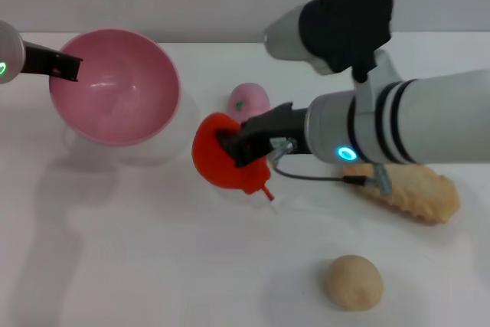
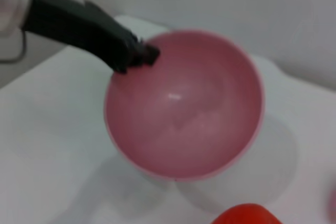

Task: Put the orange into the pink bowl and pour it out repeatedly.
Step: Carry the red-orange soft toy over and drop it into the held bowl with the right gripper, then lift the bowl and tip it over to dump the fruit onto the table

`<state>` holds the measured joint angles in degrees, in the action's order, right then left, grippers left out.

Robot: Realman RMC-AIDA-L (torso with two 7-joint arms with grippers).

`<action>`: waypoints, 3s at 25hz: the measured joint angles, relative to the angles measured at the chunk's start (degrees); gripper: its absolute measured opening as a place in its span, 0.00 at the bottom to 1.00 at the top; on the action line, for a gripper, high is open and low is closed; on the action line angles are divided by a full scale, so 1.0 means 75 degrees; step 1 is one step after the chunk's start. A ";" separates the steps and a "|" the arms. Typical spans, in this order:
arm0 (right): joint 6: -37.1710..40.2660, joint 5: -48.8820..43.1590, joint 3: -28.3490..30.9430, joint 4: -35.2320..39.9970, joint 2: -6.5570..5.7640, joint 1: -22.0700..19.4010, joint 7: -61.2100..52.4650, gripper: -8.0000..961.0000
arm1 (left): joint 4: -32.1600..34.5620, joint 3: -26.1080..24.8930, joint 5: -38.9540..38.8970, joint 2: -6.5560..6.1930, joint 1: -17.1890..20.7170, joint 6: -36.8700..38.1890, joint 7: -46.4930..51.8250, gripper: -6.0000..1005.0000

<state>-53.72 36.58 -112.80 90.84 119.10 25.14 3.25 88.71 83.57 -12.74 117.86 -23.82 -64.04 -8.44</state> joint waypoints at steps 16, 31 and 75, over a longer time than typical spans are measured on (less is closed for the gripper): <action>-0.0671 -0.1317 0.0439 0.1961 -0.0017 -0.0166 -0.0192 0.06 | -0.0286 0.1407 -0.0941 0.0035 -0.0253 0.0209 0.0021 0.05; -0.0043 -0.1228 0.0355 0.0933 -0.0002 -0.0058 -0.0246 0.18 | -0.0249 0.1665 -0.1312 0.0023 -0.0581 0.0155 0.0001 0.05; -0.0444 -0.1244 0.3286 0.0365 -0.0039 -0.1509 -0.0214 0.60 | -0.0374 0.8053 0.9291 0.0116 0.0417 0.2243 -0.0667 0.08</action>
<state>-57.06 27.25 -88.16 93.57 118.81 13.82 1.65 85.91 143.96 56.94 118.73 -20.69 -47.22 -13.44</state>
